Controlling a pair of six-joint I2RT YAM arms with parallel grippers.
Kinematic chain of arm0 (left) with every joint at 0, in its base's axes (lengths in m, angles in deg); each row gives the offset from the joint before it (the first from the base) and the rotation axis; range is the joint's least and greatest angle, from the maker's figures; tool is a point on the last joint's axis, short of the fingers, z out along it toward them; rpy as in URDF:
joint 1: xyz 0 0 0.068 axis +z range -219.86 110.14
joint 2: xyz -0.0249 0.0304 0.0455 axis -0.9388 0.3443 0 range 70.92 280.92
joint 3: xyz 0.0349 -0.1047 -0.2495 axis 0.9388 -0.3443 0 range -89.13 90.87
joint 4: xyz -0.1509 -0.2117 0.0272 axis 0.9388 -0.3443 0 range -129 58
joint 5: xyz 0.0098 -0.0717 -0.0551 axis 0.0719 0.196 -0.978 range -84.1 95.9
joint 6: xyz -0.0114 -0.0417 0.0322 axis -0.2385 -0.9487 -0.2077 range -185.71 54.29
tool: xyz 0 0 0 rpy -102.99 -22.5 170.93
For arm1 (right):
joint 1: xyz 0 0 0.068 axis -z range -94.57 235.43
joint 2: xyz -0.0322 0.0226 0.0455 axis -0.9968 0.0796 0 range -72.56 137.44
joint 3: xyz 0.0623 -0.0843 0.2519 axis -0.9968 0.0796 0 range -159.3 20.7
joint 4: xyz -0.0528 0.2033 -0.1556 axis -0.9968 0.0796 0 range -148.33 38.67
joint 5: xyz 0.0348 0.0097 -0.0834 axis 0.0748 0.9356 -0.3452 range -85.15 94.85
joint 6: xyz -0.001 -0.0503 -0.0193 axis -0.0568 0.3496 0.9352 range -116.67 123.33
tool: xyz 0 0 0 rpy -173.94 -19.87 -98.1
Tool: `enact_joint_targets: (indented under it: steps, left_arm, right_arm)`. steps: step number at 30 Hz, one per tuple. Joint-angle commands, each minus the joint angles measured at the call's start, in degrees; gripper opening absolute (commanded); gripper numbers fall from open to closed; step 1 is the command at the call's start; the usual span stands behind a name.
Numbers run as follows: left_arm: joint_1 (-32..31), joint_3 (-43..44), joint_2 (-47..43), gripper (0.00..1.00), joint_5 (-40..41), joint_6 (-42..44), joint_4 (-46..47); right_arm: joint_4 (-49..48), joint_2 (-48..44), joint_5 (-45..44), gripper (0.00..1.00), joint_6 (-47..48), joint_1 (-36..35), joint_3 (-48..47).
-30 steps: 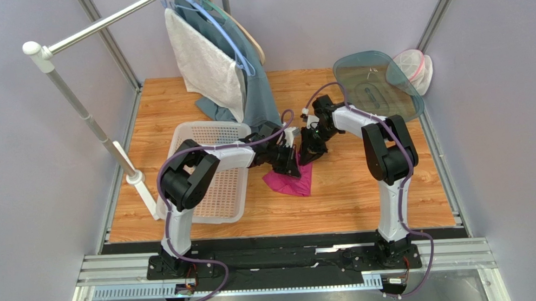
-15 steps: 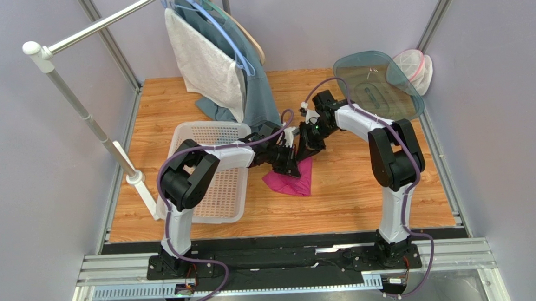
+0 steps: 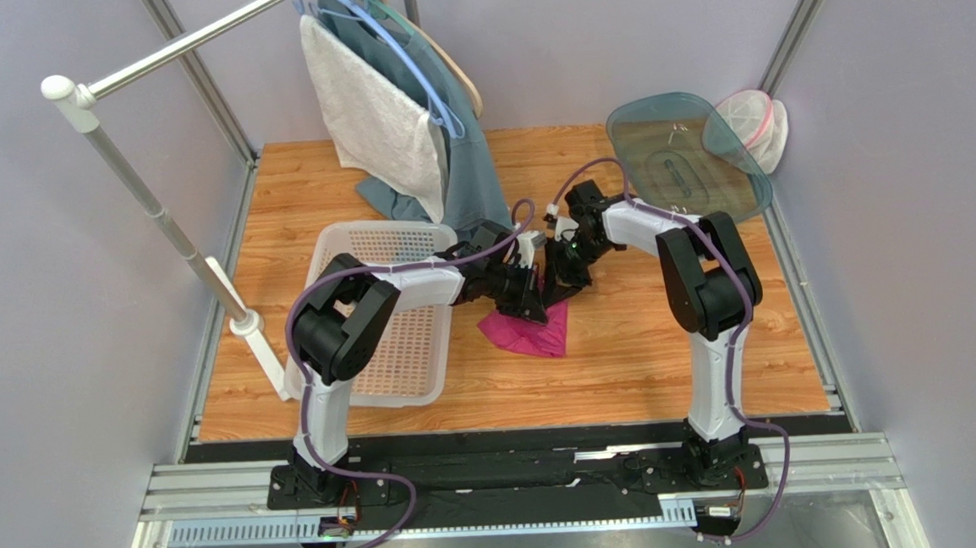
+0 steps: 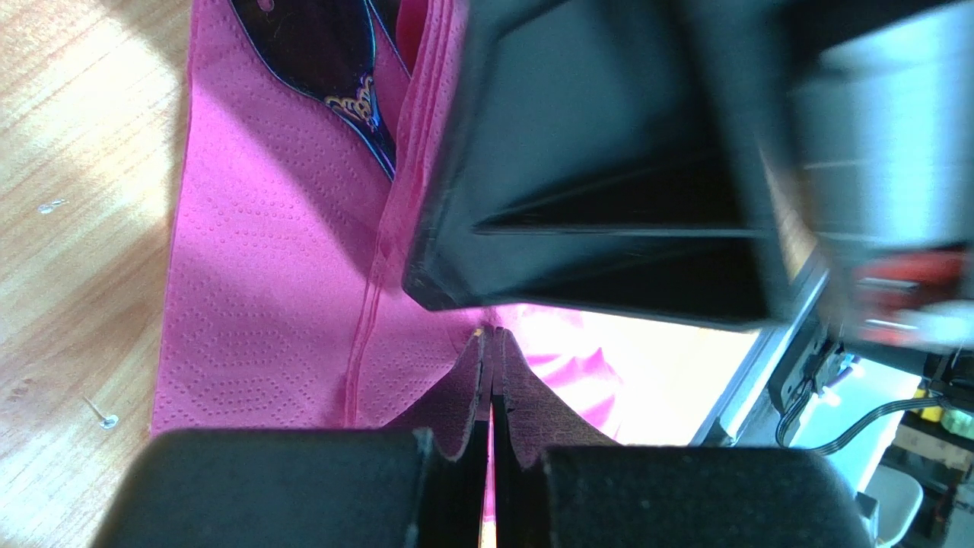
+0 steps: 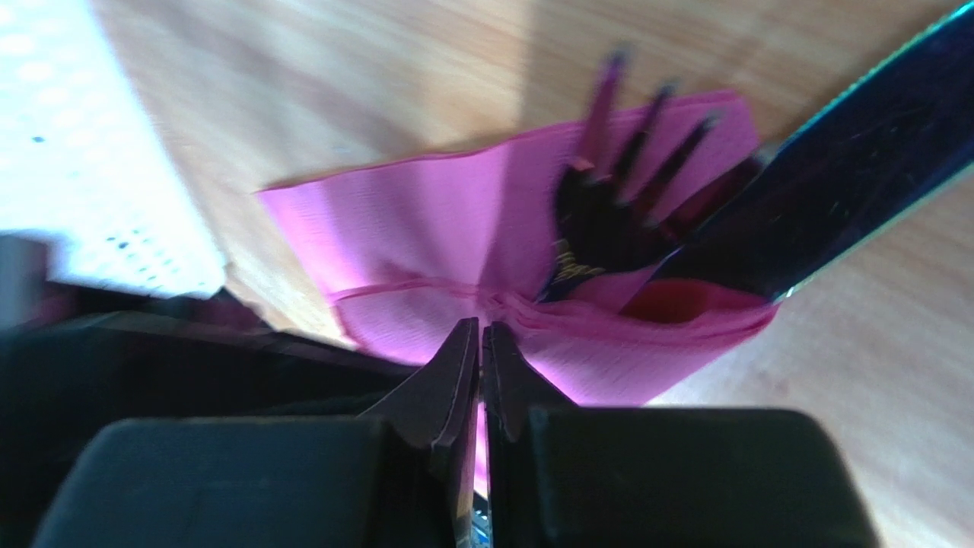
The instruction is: Place the utensils on the paper napkin and roll it up
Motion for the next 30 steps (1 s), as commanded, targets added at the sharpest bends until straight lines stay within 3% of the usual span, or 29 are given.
enact_joint_targets:
  steps: [1, 5, 9, 12, 16, 24, 30]
  left_arm:
    - [0.39, -0.72, 2.34, 0.0, 5.3, 2.08, -3.72]
    - [0.47, -0.8, 1.73, 0.04, 5.21, 2.52, -3.72]
    - [0.47, -1.77, -1.78, 0.2, 4.95, 3.22, -3.46]
    - [0.47, -4.14, -7.58, 0.25, 2.85, 4.97, -2.14]
    - [0.21, -6.08, -12.59, 0.26, 1.0, 7.69, -3.18]
    - [-2.86, -6.6, -12.95, 0.23, 0.47, 11.48, -2.06]
    - [-5.94, -4.5, -13.22, 0.25, 5.04, 24.21, -2.22]
  right_arm:
    - [-3.4, 2.01, -1.62, 0.07, -0.02, -0.78, 1.6]
    - [-4.73, 4.38, -5.48, 0.07, 0.06, -1.21, 1.43]
    - [-3.77, 5.18, -9.0, 0.05, 0.94, -1.3, 1.87]
    - [-3.5, 5.44, -9.98, 0.05, 2.7, -1.3, 2.31]
    - [-3.15, 5.79, -9.89, 0.04, 3.84, -1.21, 2.14]
    - [-3.15, 6.32, -9.01, 0.04, 4.11, -1.3, 1.26]
    - [-2.97, 6.32, -8.22, 0.04, 4.46, -1.3, 1.08]
